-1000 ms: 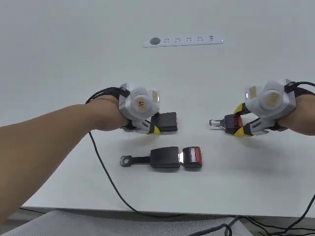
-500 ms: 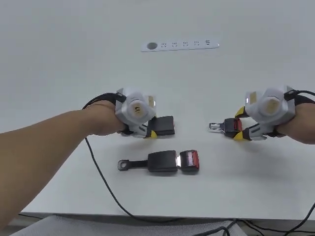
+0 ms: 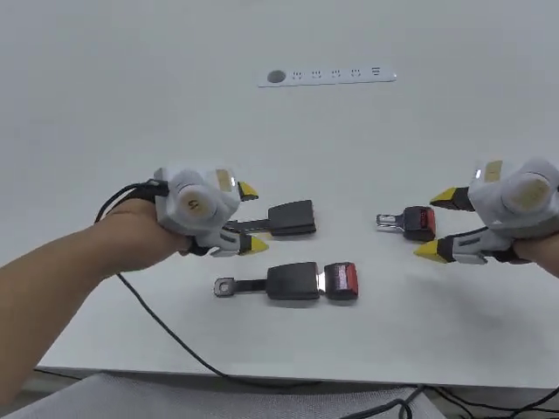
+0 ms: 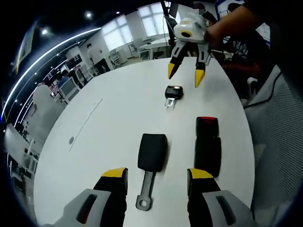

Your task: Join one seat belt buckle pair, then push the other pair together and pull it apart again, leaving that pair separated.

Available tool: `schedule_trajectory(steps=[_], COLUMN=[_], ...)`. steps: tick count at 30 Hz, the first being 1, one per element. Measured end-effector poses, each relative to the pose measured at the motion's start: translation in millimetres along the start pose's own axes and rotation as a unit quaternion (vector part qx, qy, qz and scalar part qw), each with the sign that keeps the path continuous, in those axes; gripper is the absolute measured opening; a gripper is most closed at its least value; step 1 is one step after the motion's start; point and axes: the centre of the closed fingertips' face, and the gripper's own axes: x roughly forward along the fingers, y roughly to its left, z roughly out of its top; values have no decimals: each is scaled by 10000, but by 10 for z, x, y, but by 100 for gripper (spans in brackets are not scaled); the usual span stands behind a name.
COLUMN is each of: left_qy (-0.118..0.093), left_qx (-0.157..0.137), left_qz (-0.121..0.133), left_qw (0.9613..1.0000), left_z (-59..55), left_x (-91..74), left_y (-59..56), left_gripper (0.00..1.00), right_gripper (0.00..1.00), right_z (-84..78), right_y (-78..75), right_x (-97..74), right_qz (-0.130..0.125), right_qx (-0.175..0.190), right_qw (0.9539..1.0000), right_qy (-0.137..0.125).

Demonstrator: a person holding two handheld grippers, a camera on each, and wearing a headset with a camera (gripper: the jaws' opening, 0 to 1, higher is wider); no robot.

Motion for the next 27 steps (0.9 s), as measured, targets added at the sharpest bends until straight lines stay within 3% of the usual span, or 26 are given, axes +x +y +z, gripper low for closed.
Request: schedule_trajectory(steps=[3,7,13,17,19,21,24,27], left_qy=[-29,63,26,30,-46,-31,123,73], left_qx=[-165,-475,-1048,-1302,-1468,-1547,-1601,-1641], left_qz=[218,425,791,1002,1042,1049,1109,1136], left_qw=[9996,9979,9913,9864,9837,9824,9808,9799], left_z=[-72,-288,-573,-663,-678,-715,-822,-792], left_x=[-171,-366,-661,-821,-884,-904,-928,-940], left_y=[-107,-246,-298,-290,-304,-327,-369,-391], left_gripper=[63,72,81,85,90,99,100,100], right_gripper=[58,68,74,76,81,90,95,100], right_z=[45,-26,-246,-297,-279,-266,-220,-226], right_y=[87,182,311,366,353,343,359,370], right_x=[-82,-181,-318,-423,-464,-490,-511,-510], right_qz=[-96,-258,-354,-473,-613,-740,-789,-865], right_qx=[59,272,802,913,995,1060,1072,1076], right_qw=[9998,9990,9960,9945,9926,9909,9895,9890], right_qy=[-137,-229,-185,-221,-319,-382,-564,-522])
